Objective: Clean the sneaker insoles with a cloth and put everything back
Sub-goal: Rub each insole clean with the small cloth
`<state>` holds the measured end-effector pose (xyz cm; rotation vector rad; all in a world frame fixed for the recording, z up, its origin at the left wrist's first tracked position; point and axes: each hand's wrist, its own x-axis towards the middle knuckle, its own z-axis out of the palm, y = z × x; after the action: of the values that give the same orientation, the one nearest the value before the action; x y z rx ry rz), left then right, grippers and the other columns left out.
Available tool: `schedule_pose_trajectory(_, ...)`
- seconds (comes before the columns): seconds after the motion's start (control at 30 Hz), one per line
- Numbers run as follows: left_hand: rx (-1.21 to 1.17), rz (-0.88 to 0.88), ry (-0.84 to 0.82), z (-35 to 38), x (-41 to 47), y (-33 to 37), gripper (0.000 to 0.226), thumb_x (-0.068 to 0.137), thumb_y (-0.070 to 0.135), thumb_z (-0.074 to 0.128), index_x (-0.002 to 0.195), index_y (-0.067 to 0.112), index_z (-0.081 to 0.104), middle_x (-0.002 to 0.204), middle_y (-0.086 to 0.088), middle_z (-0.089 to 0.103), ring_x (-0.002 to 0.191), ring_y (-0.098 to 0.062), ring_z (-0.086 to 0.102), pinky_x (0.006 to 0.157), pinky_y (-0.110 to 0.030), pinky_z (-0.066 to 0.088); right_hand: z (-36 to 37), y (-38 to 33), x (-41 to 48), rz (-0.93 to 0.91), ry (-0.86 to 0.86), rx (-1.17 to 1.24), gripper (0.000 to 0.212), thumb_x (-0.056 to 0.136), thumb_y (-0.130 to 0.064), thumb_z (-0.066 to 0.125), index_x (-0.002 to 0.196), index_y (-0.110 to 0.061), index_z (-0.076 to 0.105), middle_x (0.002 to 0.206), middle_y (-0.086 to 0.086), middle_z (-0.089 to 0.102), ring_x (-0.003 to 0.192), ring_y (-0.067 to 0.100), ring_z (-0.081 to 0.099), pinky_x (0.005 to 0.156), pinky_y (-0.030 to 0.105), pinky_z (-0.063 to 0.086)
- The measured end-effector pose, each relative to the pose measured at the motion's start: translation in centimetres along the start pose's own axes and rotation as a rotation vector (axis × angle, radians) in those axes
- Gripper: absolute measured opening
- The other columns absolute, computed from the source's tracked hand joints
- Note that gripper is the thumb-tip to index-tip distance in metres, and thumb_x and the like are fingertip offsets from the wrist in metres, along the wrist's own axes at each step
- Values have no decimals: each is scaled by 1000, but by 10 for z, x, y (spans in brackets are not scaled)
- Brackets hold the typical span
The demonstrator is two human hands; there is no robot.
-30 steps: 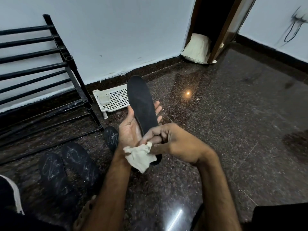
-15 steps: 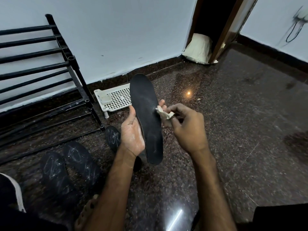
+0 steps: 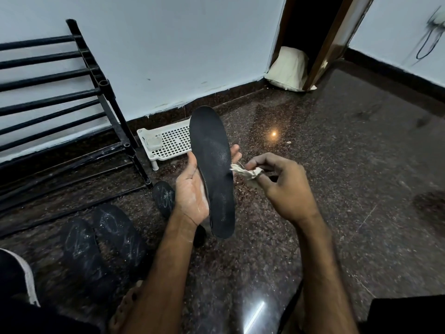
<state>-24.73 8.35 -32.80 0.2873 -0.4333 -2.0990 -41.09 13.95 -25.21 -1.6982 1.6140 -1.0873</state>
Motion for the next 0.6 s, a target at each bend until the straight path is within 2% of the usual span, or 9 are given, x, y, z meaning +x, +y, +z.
schedule_pose_trajectory(0.1, -27, -2, 2, 2, 0, -2, 74, 103, 56, 26, 152, 1, 28, 156, -22, 34, 146, -35, 31, 121, -51, 19, 12, 5, -2, -9, -131, -112, 27, 85, 3, 65, 86, -23, 72, 89, -15, 72, 86, -1, 67, 82, 20, 53)
schedule_pose_trajectory(0.13, -29, -1, 7, 0, 0, -2, 73, 104, 55, 26, 152, 1, 29, 156, -22, 34, 145, -35, 32, 121, -50, 20, 12, 11, -4, 41, -184, -171, 28, 84, 5, 64, 84, -22, 72, 86, -13, 72, 83, -1, 66, 82, 22, 54)
schedule_pose_trajectory(0.2, -42, 16, -2, -1, -1, -1, 71, 105, 54, 24, 153, 1, 28, 156, -24, 32, 145, -38, 31, 123, -47, 17, 8, 26, -8, 167, -240, -275, 27, 83, 7, 61, 81, -18, 71, 82, -7, 72, 80, 6, 68, 83, 32, 57)
schedule_pose_trajectory(0.23, -43, 22, -5, -3, -1, 0, 71, 105, 53, 24, 153, 1, 27, 156, -25, 31, 146, -39, 30, 124, -47, 15, 5, 31, -9, 210, -224, -303, 25, 83, 6, 61, 81, -16, 71, 81, -5, 72, 80, 9, 69, 83, 35, 57)
schedule_pose_trajectory(0.3, -35, 23, 8, -5, -1, 2, 70, 105, 52, 25, 153, 1, 27, 156, -25, 31, 145, -39, 30, 124, -47, 15, -2, 33, -10, 208, -95, -267, 21, 86, 1, 65, 84, -19, 72, 84, -8, 73, 81, 5, 68, 80, 30, 58)
schedule_pose_trajectory(0.37, -50, 15, 2, -5, 0, 1, 71, 105, 53, 26, 153, 0, 27, 156, -25, 30, 146, -39, 29, 123, -47, 15, -3, 24, -5, 122, 37, -135, 23, 86, 0, 67, 89, -22, 72, 88, -12, 73, 82, -1, 68, 75, 18, 55)
schedule_pose_trajectory(0.43, -55, -7, 3, -2, 0, -1, 73, 104, 55, 26, 153, 0, 27, 157, -24, 30, 147, -36, 27, 123, -48, 17, 3, 8, 0, 19, 45, 35, 25, 86, 2, 67, 95, -20, 74, 93, -12, 74, 86, 1, 69, 77, 16, 53)
schedule_pose_trajectory(0.5, -65, -19, 13, 0, 1, -2, 74, 104, 56, 25, 152, 0, 29, 157, -22, 31, 147, -34, 28, 121, -49, 19, 15, -2, 1, -57, -38, 87, 19, 86, -6, 71, 96, -22, 75, 96, -13, 74, 90, 5, 69, 81, 24, 55)
schedule_pose_trajectory(0.6, -40, -1, 42, -4, 3, -2, 74, 103, 57, 26, 152, 1, 29, 156, -22, 34, 145, -34, 33, 121, -49, 21, 26, 1, -3, -4, -293, 9, 12, 86, -8, 72, 92, -19, 76, 89, -9, 74, 79, 0, 66, 72, 17, 50)
